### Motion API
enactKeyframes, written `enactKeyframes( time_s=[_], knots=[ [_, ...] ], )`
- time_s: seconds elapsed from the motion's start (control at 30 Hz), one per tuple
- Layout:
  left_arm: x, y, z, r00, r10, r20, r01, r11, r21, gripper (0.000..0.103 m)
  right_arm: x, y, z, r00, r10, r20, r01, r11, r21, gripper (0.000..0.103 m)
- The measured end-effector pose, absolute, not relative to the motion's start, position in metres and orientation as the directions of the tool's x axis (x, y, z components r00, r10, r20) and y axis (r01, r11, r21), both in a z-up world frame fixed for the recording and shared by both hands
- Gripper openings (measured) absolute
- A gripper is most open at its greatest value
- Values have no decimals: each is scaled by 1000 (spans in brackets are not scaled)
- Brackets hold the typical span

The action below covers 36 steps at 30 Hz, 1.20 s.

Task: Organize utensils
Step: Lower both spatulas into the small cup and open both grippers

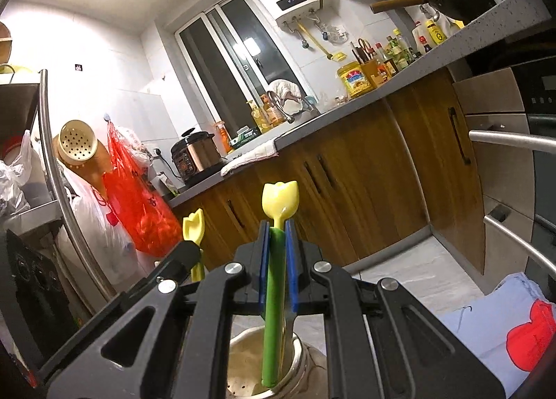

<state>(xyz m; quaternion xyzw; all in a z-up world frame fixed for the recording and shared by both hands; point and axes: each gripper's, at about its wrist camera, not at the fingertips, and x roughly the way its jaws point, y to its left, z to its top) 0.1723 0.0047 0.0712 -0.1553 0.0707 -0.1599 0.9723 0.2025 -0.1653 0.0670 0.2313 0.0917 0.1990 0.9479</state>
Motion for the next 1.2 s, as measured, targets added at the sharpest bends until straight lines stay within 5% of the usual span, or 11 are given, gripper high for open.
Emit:
enactKeyframes(
  time_s=[0.83, 1.2],
  knots=[
    [135, -2, 60, 890, -432, -147, 425, 902, -78, 8, 179, -183, 53, 853, 504, -137, -399, 799, 451, 10],
    [124, -2, 45, 880, -375, -291, 383, 923, -31, 9, 166, -173, 50, 812, 549, -197, -450, 805, 386, 9]
  ],
)
